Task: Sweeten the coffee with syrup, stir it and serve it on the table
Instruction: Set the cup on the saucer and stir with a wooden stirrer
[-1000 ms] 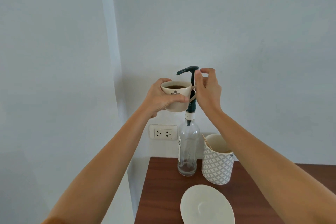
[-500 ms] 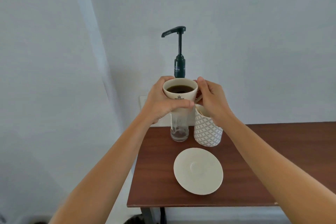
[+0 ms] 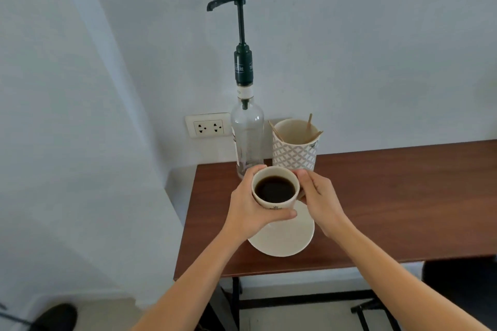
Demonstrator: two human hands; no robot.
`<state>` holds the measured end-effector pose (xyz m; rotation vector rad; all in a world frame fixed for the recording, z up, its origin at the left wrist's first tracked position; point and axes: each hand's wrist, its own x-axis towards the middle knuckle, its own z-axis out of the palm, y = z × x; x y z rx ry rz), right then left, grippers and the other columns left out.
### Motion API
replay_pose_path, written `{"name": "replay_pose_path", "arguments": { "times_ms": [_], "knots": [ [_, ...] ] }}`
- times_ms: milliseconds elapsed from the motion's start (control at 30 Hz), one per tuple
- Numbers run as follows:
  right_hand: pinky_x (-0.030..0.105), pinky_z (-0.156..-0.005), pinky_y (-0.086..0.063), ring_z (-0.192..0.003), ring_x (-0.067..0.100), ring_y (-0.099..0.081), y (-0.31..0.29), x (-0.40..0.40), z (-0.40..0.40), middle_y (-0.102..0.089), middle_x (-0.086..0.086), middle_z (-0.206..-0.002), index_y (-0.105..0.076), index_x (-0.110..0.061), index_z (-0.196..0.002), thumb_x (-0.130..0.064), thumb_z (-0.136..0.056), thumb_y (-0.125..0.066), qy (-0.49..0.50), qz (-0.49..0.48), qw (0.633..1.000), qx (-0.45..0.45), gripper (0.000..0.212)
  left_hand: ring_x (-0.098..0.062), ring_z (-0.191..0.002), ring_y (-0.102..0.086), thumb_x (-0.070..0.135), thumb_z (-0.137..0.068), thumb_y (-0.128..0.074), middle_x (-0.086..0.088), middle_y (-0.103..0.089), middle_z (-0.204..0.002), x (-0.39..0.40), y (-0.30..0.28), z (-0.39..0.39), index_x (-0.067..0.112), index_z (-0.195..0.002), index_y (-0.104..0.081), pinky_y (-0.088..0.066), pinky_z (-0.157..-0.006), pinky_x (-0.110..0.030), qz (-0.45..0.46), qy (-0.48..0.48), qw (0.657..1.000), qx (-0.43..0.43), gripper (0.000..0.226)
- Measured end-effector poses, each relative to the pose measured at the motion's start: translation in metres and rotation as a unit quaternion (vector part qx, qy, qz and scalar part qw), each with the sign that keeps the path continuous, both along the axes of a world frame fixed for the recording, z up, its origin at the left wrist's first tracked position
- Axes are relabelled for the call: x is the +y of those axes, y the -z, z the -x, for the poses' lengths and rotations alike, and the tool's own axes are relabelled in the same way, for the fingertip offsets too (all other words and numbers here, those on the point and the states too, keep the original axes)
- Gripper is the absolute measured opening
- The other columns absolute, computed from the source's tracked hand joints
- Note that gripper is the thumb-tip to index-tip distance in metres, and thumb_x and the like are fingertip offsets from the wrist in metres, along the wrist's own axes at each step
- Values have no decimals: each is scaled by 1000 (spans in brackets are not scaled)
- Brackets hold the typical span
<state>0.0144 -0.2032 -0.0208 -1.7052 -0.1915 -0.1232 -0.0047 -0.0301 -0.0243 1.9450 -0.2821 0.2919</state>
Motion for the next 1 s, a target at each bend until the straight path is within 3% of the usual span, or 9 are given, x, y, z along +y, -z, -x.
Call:
{"name": "replay_pose_path", "arguments": {
  "times_ms": [100,433,567,633,667,767,867,1000],
  "knots": [
    [29,-80,-60,-90,17,-73,14,-2,4,-77,2,-92,-74,-21,-103,-24,-108,-40,3,13,1000,20,35,2,-116,-60,44,-47,-99,27,-64,-118,-3,16,6,53,-120,-48,-43,-90,-4,-10,2,1000,-6,89],
    [22,-77,-56,-89,6,-72,35,-5,9,-77,-12,-92,-73,-39,-97,-30,-107,-41,10,47,999,8,34,-1,-121,-59,41,-52,-99,24,-63,-124,-6,34,11,44,-127,-50,-43,-94,-5,4,22,1000,-11,90],
    [32,-83,-58,-92,4,-71,35,-10,3,-77,-14,-95,-72,-38,-102,-31,-105,-46,36,72,997,1,27,5,-123,-56,50,-51,-97,29,-61,-127,-5,34,11,52,-130,-43,-41,-96,-5,-4,21,1000,11,96],
    [35,-89,-58,-95,1,-70,24,-16,-7,-76,-12,-99,-66,-35,-111,-31,-102,-53,98,62,993,-19,16,6,-126,-54,60,-50,-94,31,-60,-129,-5,35,13,59,-133,-34,-43,-103,-14,-9,15,999,31,102],
    [33,-89,-58,-94,-1,-70,15,-20,-15,-75,-11,-100,-62,-31,-116,-32,-100,-57,132,52,989,-41,18,5,-128,-53,64,-49,-92,31,-59,-130,-6,36,14,62,-133,-30,-44,-110,-26,-14,10,999,39,104],
    [10,-69,-52,-79,-7,-65,-20,-32,-44,-64,-6,-103,-51,-27,-126,-35,-95,-63,198,98,968,-121,34,-5,-136,-49,73,-50,-85,26,-56,-137,-9,38,15,71,-130,-24,-34,-118,-57,-25,-5,998,50,102],
    [19,-73,-46,-72,6,-61,-50,-41,-74,-56,4,-108,-56,-20,-129,-33,-95,-64,180,233,947,-126,37,-6,-140,-44,76,-53,-82,21,-51,-145,-9,39,17,73,-128,-28,-29,-118,-62,-31,-16,999,40,92],
    [27,-78,-42,-85,29,-66,-68,-46,-94,-67,17,-98,-74,-6,-100,-18,-95,-64,124,390,903,-129,16,-2,-141,-40,74,-59,-81,24,-49,-145,-7,42,18,57,-138,-34,-25,-120,-61,-37,-10,998,42,94]
  ]
}}
